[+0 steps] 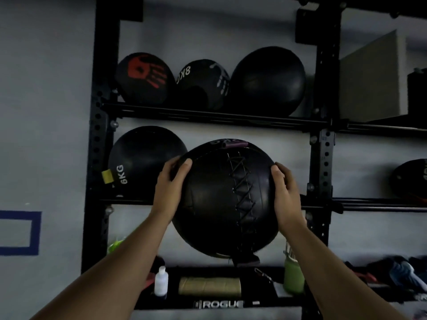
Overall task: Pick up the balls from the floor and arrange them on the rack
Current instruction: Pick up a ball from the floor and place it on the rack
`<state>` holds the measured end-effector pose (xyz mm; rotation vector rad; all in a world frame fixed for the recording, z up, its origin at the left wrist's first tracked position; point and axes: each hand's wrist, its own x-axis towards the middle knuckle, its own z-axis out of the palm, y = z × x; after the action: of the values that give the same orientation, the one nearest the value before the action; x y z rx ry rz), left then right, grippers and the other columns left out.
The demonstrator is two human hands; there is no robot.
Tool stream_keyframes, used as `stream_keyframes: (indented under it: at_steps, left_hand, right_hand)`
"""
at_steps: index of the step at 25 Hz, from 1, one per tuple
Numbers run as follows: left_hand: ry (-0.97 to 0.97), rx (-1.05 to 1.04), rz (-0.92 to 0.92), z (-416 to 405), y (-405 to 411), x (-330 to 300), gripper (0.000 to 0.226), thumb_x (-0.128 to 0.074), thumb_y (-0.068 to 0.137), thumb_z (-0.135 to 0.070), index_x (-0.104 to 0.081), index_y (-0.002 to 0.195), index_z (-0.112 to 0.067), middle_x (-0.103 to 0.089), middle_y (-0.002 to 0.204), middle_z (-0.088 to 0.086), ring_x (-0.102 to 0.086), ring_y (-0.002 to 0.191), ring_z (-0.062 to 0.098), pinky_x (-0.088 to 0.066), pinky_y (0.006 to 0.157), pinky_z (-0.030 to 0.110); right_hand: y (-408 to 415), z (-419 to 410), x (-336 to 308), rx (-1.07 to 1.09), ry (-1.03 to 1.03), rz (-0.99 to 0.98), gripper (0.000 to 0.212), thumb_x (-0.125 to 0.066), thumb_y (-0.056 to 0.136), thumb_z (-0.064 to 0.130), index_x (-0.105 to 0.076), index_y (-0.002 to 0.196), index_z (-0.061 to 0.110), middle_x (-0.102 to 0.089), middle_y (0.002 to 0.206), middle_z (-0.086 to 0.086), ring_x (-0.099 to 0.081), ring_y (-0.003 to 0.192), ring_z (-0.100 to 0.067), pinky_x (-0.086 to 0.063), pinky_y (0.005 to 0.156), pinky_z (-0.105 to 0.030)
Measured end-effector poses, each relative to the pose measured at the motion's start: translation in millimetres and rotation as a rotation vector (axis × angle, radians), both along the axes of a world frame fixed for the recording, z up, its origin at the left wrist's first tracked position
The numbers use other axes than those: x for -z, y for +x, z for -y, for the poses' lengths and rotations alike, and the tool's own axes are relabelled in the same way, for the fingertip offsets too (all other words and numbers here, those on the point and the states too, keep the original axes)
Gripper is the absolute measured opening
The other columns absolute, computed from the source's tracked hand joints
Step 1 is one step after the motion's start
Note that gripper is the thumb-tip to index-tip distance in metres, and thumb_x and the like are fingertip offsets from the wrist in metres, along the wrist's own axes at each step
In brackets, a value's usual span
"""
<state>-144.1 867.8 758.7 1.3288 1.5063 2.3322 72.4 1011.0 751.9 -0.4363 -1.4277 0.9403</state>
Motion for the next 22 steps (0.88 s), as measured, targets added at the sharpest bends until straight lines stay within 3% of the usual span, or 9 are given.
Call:
stream_keyframes:
  at_steps: [10, 22]
  left_hand:
    - [0.066, -0.05, -0.012, -181.2, -91.5, -69.3, 0.066, -0.068, 0.077, -0.077, -0.067, 0.134, -0.045, -0.07, 0.136, -0.008, -0.069, 0.123, 0.012, -0.056, 0.11, 0.044]
    - [0.016, -0.239, -0.039, -288.3, -142.7, -50.9, 0.076, -0.062, 0.076, -0.078, -0.063, 0.14, -0.037, -0.067, 0.14, -0.003, -0.064, 0.13, 0.018, -0.052, 0.115, 0.047]
  right_hand:
    - [-94.2, -188.1, -73.8, -0.011, 0.074, -0.064, 0.068, -0.055, 0.083, 0.075, -0.061, 0.14, 0.039, -0.061, 0.141, -0.004, -0.062, 0.13, -0.021, -0.05, 0.114, -0.051]
    - [-181.7, -336.4, -51.3, -0.152, 0.051, -0.028, 0.073, -0.054, 0.086, 0.072, -0.06, 0.144, 0.028, -0.06, 0.143, -0.008, -0.061, 0.132, -0.024, -0.048, 0.117, -0.049]
